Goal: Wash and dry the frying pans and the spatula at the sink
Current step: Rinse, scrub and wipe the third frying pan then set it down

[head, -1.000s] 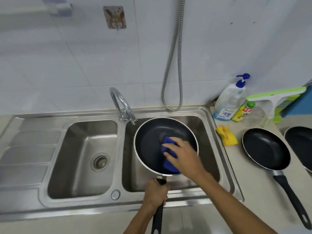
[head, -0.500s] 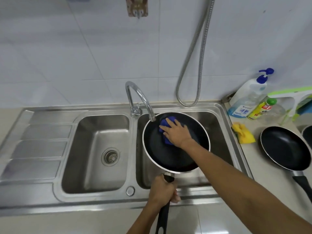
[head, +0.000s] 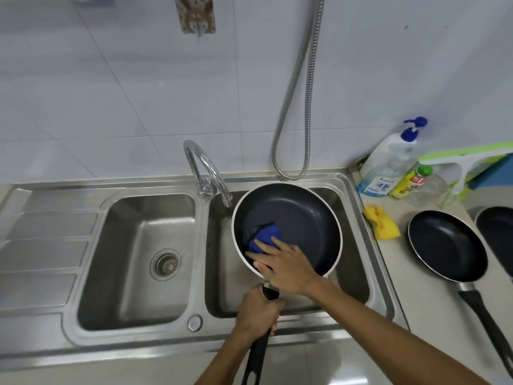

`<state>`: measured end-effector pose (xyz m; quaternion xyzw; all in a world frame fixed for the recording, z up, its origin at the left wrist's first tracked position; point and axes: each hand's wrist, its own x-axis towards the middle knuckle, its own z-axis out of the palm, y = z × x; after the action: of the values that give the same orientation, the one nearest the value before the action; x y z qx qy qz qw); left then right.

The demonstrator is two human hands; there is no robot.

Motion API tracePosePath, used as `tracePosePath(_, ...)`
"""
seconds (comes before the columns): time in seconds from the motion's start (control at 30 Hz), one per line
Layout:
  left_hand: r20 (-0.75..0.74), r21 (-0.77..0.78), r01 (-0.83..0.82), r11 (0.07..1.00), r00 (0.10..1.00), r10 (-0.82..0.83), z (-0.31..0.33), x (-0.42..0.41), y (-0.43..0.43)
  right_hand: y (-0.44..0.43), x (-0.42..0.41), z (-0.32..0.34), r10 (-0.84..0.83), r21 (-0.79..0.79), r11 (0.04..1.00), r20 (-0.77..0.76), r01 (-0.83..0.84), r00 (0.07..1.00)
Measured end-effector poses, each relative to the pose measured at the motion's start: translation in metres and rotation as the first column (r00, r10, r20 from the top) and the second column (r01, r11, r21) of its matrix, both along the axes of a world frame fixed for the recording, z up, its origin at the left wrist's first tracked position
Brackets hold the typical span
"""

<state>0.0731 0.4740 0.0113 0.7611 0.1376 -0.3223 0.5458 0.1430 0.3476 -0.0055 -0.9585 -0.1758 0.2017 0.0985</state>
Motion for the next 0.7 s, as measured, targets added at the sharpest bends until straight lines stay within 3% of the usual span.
tracePosePath(0.2, -0.005, -0.043, -0.128, 0.991, 0.992, 0.128, 0.001, 0.003, 0.005, 0.022, 0.076, -0.012, 0.027, -0.136, 0.990, 0.027, -0.023, 0.999)
tracePosePath(0.33, -0.009, -0.052, -0.152, 0.987, 0.988, 0.152, 0.002, 0.003, 0.019, -0.019, 0.114, -0.008, -0.116, -0.210, 0.970, 0.030, 0.120, 0.993)
tracePosePath(0.5, 0.014, 0.017, -0.127, 0.992, 0.992, 0.126, -0.006, 0.006, 0.023, -0.051, 0.070, -0.011, -0.138, -0.202, 0.970, 0.003, 0.136, 0.990)
tracePosePath(0.7, 0.014, -0.010, -0.100, 0.995, 0.995, 0.100, -0.012, 0.002, 0.012, -0.038, 0.021, -0.012, -0.127, -0.131, 0.985, -0.100, 0.114, 0.987)
